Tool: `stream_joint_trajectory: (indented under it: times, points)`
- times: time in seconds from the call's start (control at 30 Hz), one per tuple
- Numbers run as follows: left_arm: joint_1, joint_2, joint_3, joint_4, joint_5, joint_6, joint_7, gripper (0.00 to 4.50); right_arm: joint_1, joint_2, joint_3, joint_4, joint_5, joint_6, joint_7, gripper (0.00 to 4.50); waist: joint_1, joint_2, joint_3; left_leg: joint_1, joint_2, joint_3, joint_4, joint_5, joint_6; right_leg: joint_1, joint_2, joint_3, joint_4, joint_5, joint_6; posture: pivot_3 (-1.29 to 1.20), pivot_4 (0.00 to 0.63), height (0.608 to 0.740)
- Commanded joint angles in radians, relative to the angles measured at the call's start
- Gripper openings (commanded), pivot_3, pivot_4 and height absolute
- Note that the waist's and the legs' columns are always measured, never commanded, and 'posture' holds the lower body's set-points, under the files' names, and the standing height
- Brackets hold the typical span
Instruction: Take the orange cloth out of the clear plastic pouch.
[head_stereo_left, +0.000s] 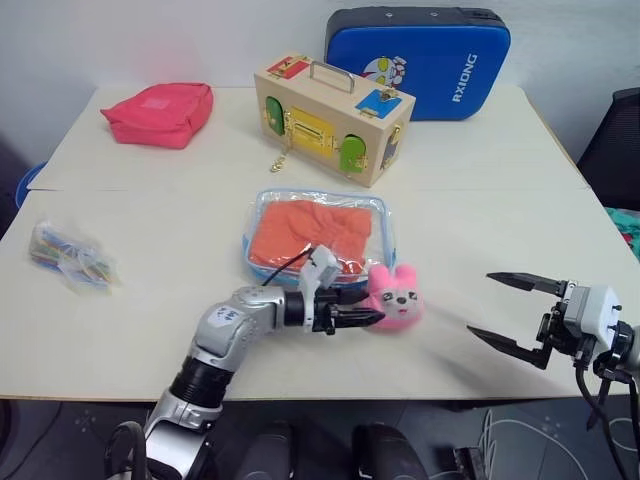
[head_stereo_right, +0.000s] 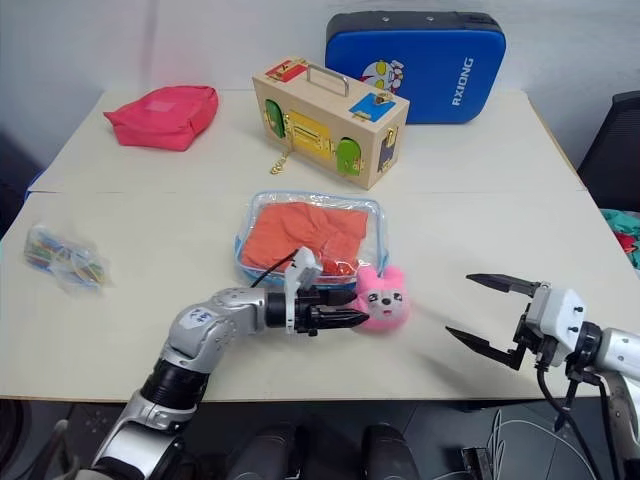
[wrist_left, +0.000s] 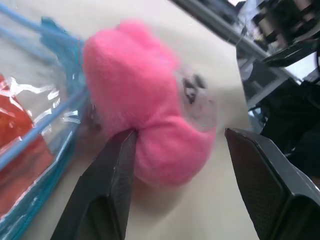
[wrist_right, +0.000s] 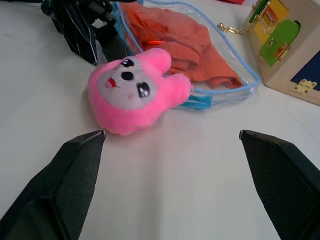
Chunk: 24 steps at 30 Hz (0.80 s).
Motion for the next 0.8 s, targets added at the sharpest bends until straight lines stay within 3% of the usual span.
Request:
stream_joint_trajectory:
  times: [0.03, 0.3, 0.47, 0.57, 0.8]
  points:
    - [-0.017, -0.014, -0.045, 0.025, 0.04, -0.021, 0.01, 2.35, 0.005, 0.003, -0.014, -0.055, 0.021, 0.016, -0.018, 4.5, 0.0, 0.0, 0.0, 0.0, 0.0, 0.0, 0.0, 0.0, 0.0, 0.0, 0.0, 0.0, 0.0, 0.0, 0.0, 0.0, 0.15, 0.74]
    - [0.003, -0.011, -0.074, 0.041, 0.098, -0.121, -0.001, 0.01, -0.051, -0.008, 0.037, -0.071, 0.005, 0.038, -0.012, 4.5, 0.003, 0.0, 0.0, 0.0, 0.0, -0.001, 0.001, 0.0, 0.0, 0.001, 0.0, 0.0, -0.001, 0.0, 0.001, 0.0, 0.15, 0.74]
    - [0.049, 0.082, -0.04, -0.019, 0.077, -0.143, -0.069, 0.01, -0.297, -0.029, 0.197, 0.14, -0.166, -0.089, 0.056, 4.5, -0.013, 0.0, 0.0, 0.002, 0.0, 0.0, 0.001, 0.0, 0.0, 0.002, 0.0, 0.0, -0.001, 0.0, 0.001, 0.0, 0.15, 0.74]
    - [0.079, 0.145, 0.003, -0.056, 0.056, -0.151, -0.103, 0.01, -0.57, 0.024, 0.337, 0.398, -0.33, -0.238, 0.054, 4.5, -0.028, 0.0, 0.0, 0.001, 0.0, 0.0, 0.0, 0.0, -0.001, 0.001, 0.001, 0.001, 0.0, 0.0, 0.001, 0.0, 0.15, 0.74]
    - [0.099, 0.2, 0.013, -0.071, 0.046, -0.148, -0.135, 0.01, -0.887, 0.133, 0.522, 0.794, -0.503, -0.506, 0.07, 4.5, -0.027, 0.0, 0.0, -0.002, 0.001, 0.0, -0.001, 0.001, -0.001, -0.003, 0.001, 0.0, -0.001, 0.0, -0.001, 0.0, 0.15, 0.74]
